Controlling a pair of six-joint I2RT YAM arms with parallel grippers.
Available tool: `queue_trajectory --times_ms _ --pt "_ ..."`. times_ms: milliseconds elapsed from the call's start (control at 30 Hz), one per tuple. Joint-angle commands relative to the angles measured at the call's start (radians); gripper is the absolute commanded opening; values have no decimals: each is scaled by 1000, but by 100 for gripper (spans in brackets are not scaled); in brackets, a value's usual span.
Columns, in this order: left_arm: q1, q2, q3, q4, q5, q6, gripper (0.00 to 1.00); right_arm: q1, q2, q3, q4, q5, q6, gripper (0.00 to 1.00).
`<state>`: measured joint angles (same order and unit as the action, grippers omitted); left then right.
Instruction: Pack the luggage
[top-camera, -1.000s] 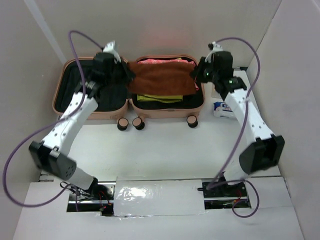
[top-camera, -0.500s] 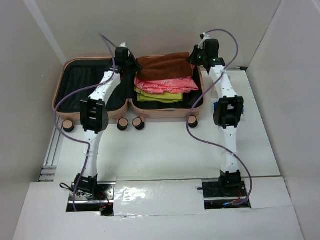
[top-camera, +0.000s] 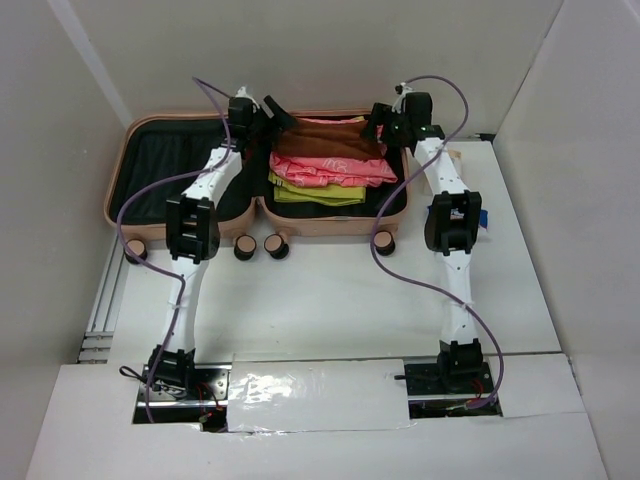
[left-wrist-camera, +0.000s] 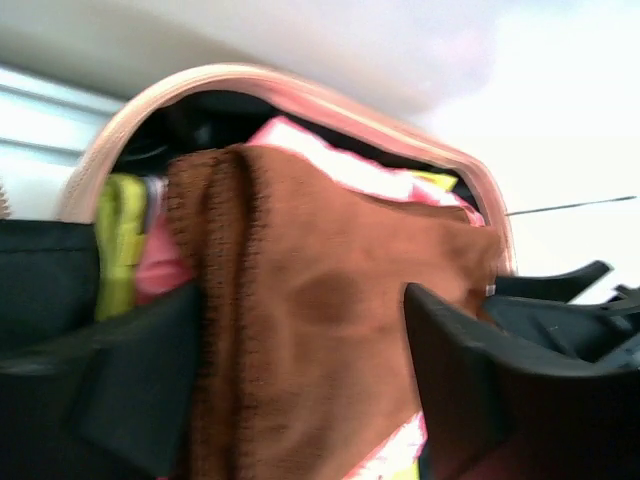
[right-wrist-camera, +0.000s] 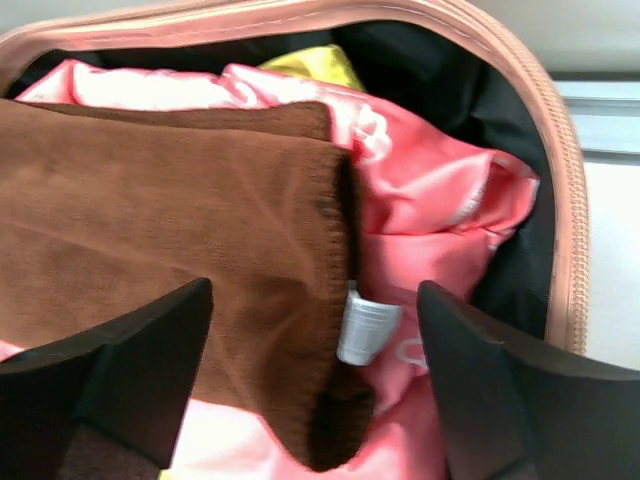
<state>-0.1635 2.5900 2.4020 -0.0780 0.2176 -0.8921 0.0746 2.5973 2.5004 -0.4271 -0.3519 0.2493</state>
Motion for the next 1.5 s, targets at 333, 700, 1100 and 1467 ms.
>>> queue_trajectory --times_ms 333,700,1100,1467 --pt "36 -408 -102 14 -63 277 99 -91 -463 -89 30 231 -81 100" --pt "-143 -678 -384 -203 35 533 99 -387 -700 -653 -148 324 42 100" --pt "-399 -861 -679 -195 98 559 99 -469 -1005 -1247 40 364 143 100" --pt "-498 -852 -708 -195 111 571 98 -492 -915 -1325 120 393 185 90"
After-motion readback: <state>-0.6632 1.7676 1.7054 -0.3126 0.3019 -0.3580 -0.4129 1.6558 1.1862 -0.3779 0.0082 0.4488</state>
